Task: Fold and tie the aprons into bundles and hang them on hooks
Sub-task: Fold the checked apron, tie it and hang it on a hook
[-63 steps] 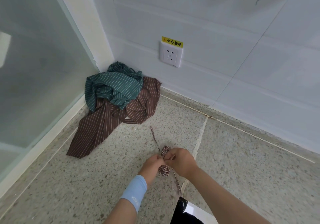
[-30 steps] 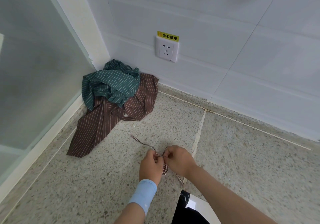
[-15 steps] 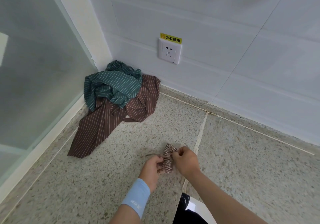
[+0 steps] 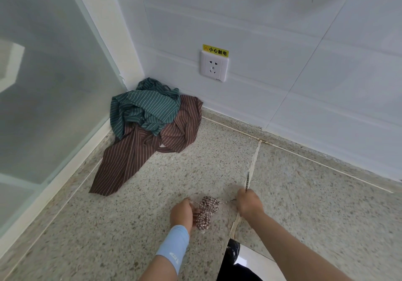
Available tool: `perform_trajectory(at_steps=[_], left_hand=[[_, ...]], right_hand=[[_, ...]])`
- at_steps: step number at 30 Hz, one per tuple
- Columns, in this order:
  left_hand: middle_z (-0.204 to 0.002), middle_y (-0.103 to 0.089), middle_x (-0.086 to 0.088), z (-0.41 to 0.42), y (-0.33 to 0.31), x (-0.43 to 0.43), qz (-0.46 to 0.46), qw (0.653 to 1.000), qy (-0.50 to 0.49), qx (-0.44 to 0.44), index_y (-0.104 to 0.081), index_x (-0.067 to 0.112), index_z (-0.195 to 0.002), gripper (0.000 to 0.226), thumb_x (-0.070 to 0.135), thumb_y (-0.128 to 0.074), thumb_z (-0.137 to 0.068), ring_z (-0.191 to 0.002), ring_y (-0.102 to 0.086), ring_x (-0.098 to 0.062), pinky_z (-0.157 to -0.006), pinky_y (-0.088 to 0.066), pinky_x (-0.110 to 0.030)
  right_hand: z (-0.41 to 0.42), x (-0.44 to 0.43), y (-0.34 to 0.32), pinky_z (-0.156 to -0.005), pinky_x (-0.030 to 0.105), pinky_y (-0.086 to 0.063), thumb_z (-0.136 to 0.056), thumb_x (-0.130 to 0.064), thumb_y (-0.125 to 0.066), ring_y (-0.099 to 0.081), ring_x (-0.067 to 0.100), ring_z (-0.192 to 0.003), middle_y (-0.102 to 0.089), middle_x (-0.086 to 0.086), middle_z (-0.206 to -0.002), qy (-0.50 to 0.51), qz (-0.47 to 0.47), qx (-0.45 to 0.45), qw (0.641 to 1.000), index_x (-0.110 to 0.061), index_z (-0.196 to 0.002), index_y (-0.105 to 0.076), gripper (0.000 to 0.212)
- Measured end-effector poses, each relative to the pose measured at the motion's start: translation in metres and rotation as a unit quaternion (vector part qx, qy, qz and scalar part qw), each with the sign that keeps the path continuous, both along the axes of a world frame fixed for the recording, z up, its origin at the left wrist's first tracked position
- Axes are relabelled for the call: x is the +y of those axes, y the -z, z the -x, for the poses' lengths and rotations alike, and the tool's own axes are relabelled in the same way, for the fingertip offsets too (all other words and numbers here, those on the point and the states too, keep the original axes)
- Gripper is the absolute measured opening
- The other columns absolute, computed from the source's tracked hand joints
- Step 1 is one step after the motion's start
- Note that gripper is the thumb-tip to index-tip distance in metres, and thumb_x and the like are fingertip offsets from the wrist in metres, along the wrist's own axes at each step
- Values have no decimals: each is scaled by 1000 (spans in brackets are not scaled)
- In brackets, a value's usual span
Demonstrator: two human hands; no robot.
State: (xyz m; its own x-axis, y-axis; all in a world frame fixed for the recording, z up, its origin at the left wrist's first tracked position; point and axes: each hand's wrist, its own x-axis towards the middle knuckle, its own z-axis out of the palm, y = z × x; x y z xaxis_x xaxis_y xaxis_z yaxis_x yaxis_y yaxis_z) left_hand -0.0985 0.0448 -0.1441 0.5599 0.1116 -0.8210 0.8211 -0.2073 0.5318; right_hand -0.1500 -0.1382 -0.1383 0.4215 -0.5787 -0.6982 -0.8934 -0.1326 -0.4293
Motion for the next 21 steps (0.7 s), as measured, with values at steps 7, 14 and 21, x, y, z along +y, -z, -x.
perform_trajectory(at_steps=[7,14,21], left_hand=[[-90,-74,-20,9,-13,7,115,993,-36,7,-58,0,-92,25,22,-47,-97,-69,-69,-32,-60,-54,-37],[-138,-38,0,9,-11,30,-186,921,181,-289,-46,34,-133,61,1,-61,-84,-119,-46,-23,-95,-49,-40],[-121,-58,13,-3,-6,23,-237,728,574,-290,-72,31,-101,20,40,-55,-94,-119,-44,-14,-102,-31,-32]], right_hand=[[15,10,-10,-97,39,-46,-86,-7,-56,-44,33,-130,-31,17,-144,-122,176,21,977,-10,-152,-12,79],[34,42,-5,-78,38,-50,-73,-38,-49,-51,21,-81,-53,-1,-87,-441,309,-177,824,-20,-87,-60,25],[42,28,17,-69,32,-46,-81,-21,-74,-59,21,-75,-57,-2,-82,-438,233,-175,851,-20,-83,-64,10]])
